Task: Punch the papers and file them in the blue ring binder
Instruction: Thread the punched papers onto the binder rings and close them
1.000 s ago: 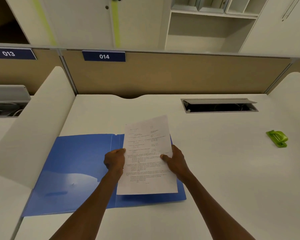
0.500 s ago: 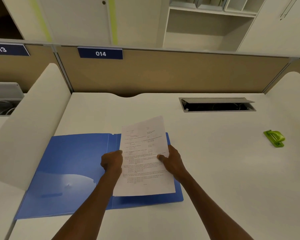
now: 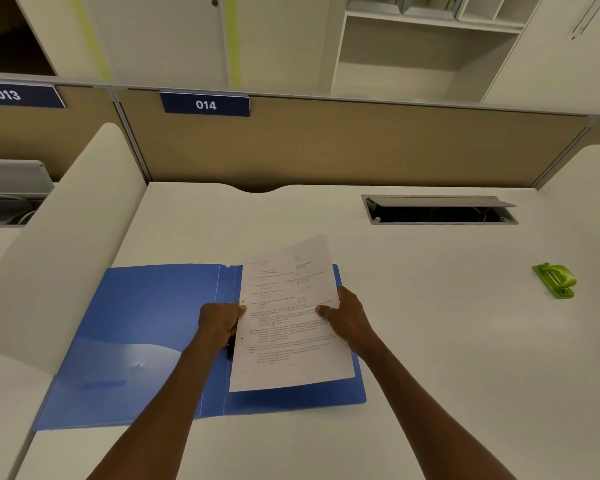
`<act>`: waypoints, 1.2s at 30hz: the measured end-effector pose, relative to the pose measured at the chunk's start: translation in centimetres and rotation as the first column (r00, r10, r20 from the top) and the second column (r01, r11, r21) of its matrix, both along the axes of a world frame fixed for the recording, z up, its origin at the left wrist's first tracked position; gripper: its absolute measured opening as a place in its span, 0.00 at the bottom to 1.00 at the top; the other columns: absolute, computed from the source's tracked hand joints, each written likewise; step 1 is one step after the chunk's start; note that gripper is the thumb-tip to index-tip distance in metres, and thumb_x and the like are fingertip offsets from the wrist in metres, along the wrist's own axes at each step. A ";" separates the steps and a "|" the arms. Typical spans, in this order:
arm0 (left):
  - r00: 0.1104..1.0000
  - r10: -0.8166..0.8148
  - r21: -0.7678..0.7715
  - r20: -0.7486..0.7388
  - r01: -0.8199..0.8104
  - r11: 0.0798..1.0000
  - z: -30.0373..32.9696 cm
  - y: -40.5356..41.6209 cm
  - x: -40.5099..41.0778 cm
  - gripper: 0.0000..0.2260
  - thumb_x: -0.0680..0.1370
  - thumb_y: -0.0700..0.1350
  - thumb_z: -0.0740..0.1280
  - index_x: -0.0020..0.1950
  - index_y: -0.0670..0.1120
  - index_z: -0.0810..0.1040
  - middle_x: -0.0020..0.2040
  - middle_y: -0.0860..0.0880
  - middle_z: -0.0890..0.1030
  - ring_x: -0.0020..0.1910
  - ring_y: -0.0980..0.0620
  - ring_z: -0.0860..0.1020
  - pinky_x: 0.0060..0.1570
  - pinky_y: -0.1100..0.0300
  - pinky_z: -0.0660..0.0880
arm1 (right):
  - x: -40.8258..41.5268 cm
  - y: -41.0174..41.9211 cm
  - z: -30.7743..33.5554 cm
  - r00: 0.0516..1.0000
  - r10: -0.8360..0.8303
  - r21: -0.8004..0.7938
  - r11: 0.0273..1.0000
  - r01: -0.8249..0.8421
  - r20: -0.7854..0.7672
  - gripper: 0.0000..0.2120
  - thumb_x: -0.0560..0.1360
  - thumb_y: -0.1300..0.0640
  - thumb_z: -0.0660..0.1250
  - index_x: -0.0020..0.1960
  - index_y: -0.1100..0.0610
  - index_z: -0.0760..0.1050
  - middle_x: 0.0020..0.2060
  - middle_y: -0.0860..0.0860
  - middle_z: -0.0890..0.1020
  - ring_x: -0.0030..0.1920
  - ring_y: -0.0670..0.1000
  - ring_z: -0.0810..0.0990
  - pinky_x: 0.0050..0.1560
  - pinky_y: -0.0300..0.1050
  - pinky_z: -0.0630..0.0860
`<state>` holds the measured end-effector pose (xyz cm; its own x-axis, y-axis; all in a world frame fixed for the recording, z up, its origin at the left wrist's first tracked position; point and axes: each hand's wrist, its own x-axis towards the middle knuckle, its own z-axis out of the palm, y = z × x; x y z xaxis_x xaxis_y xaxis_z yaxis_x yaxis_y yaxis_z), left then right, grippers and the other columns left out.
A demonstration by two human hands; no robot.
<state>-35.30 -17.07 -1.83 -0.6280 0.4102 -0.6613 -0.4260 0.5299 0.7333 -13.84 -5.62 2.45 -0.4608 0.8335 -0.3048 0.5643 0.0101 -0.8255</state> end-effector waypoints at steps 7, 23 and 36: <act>0.948 -0.221 -0.070 -0.230 0.211 0.975 0.0 -1.5 -0.6 0.07 0.72 0.41 0.73 0.40 0.38 0.81 0.43 0.40 0.83 0.44 0.41 0.82 0.49 0.46 0.80 | -0.2 -0.4 0.1 1.000 -0.020 0.007 1.000 0.020 -0.005 0.16 0.76 0.57 0.68 0.62 0.56 0.68 0.59 0.53 0.78 0.53 0.54 0.80 0.50 0.46 0.79; 0.997 -0.036 0.023 -0.070 0.038 0.999 -1.3 -1.1 -0.2 0.17 0.73 0.50 0.72 0.47 0.35 0.81 0.43 0.37 0.84 0.38 0.43 0.80 0.49 0.45 0.79 | -0.8 -1.8 2.3 0.995 -0.082 -0.002 0.997 0.082 -0.052 0.14 0.76 0.60 0.67 0.60 0.57 0.69 0.58 0.52 0.78 0.49 0.49 0.77 0.45 0.41 0.75; 0.784 -0.547 -0.155 -0.295 0.526 0.837 0.4 -3.1 -1.2 0.10 0.74 0.46 0.71 0.47 0.39 0.81 0.44 0.45 0.83 0.41 0.48 0.81 0.38 0.59 0.78 | 0.2 -1.7 1.5 0.995 -0.104 -0.027 0.994 0.104 0.006 0.17 0.75 0.60 0.68 0.62 0.58 0.69 0.59 0.54 0.78 0.49 0.50 0.77 0.46 0.42 0.75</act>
